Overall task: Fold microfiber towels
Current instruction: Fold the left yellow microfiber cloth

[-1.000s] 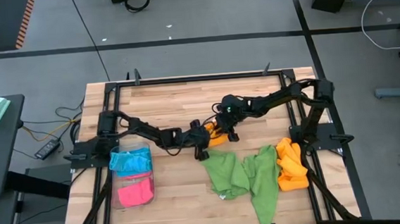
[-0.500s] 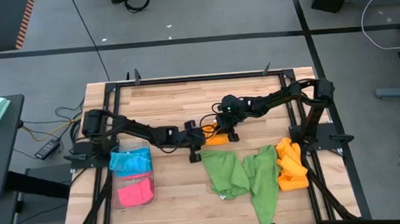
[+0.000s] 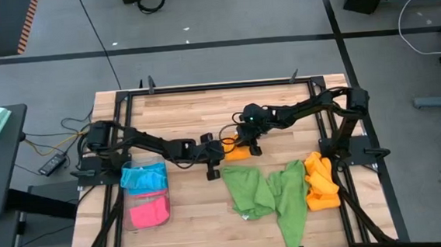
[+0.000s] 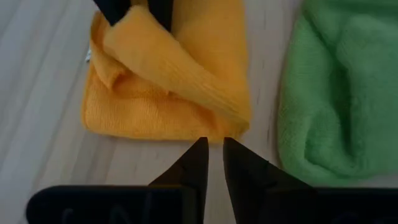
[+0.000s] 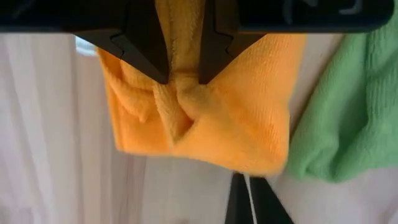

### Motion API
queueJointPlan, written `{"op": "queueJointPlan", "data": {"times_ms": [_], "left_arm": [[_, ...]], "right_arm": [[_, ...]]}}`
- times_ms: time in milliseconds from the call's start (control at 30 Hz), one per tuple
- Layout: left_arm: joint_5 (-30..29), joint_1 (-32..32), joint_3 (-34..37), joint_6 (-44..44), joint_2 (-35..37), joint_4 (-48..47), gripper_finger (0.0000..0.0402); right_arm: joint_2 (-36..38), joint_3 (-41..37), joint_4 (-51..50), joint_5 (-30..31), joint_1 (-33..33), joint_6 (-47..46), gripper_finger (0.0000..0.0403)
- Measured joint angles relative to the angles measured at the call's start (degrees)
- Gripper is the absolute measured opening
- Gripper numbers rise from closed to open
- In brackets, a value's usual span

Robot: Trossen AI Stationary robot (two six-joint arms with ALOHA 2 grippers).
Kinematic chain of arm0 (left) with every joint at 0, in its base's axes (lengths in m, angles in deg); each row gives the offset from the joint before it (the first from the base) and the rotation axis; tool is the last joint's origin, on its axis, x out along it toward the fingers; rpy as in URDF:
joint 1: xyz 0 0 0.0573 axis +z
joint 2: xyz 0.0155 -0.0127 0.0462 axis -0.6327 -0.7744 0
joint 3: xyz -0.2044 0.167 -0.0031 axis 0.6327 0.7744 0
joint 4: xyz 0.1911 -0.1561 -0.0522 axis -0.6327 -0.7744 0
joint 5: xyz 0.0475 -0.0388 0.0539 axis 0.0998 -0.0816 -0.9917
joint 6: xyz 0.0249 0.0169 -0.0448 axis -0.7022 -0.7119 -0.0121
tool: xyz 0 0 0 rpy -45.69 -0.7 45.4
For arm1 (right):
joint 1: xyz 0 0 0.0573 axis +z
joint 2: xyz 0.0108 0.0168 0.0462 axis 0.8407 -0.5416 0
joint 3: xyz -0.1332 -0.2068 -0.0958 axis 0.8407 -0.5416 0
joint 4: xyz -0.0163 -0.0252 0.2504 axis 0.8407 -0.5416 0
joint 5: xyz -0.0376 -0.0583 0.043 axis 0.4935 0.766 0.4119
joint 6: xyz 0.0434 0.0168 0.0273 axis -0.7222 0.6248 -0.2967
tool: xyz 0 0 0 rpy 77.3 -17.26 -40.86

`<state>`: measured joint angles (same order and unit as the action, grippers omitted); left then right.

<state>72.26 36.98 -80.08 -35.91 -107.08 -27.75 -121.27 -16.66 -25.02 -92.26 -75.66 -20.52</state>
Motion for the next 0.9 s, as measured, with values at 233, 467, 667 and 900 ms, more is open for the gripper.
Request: {"op": "queueJointPlan", "data": {"times_ms": [233,467,667,900], "left_arm": [[-2.7,0.0,-0.3,-0.1,-5.0,5.8,0.0048],[-2.9,0.0,-0.3,-0.1,-5.0,5.9,0.005],[-3.0,0.0,-0.3,0.0,-5.0,6.0,0.0049],[-3.1,0.0,-0.2,3.0,-5.0,5.9,0.0046]], "right_arm": [[0.0,0.9,2.4,2.0,2.9,0.6,0.0101],[-0.1,0.9,8.2,4.5,4.2,0.9,0.0101],[-0.8,0.9,10.3,5.6,3.1,2.5,0.0101],[-0.7,0.9,11.8,7.5,1.1,5.0,0.0101]]}}
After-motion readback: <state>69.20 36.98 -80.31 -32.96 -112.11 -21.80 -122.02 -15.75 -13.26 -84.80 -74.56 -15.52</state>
